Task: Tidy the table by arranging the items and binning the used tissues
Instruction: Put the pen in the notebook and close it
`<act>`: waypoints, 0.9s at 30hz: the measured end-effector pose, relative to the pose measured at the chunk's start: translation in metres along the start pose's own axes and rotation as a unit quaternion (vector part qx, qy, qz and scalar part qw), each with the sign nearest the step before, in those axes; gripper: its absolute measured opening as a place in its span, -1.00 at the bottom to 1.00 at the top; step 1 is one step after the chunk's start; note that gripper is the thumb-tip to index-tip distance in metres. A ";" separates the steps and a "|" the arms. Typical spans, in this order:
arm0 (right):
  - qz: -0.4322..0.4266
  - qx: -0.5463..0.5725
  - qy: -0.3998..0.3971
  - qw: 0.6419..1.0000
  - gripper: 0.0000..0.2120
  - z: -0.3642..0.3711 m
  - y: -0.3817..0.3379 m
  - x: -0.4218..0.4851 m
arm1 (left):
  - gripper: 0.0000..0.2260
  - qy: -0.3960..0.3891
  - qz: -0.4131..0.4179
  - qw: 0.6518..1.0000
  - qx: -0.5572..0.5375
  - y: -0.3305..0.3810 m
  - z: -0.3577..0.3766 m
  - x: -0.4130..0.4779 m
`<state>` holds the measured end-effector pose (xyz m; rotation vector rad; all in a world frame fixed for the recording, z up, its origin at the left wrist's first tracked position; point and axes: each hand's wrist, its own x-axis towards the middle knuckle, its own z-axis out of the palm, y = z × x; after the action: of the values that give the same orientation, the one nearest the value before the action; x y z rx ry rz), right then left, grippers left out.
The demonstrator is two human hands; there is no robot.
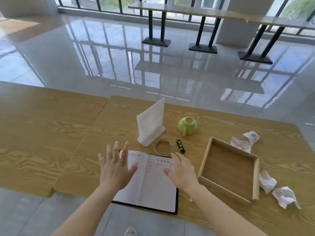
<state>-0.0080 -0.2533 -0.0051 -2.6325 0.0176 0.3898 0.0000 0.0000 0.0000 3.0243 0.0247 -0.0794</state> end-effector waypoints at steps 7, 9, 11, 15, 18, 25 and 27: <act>0.113 0.060 -0.034 0.991 -0.39 0.031 0.003 -0.005 | -0.28 -0.074 -0.060 0.995 -0.028 -0.023 0.039 -0.015; 0.135 0.060 -0.030 0.989 -0.44 0.036 0.004 -0.006 | -0.30 -0.101 -0.084 0.990 -0.050 -0.027 0.046 -0.016; 0.157 0.067 -0.035 0.985 -0.48 0.040 0.006 -0.008 | -0.32 -0.133 -0.123 0.979 -0.089 -0.029 0.051 -0.018; 0.169 0.064 -0.039 0.983 -0.52 0.047 0.009 -0.011 | -0.38 -0.154 -0.166 0.969 -0.104 -0.026 0.055 -0.021; 0.169 0.079 -0.033 0.982 -0.50 0.049 0.009 -0.011 | -0.37 -0.160 -0.171 0.968 -0.093 -0.024 0.053 -0.017; 0.181 0.098 -0.020 0.978 -0.40 0.052 0.007 -0.010 | -0.16 -0.171 -0.221 0.952 -0.126 -0.031 0.050 -0.007; 0.182 0.104 -0.016 0.978 -0.41 0.052 0.007 -0.010 | -0.16 -0.166 -0.249 0.944 -0.137 -0.037 0.048 -0.004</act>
<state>-0.0318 -0.2366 -0.0499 -2.4099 0.5095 0.5215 -0.0070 0.0314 -0.0516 2.6131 0.7054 -0.5724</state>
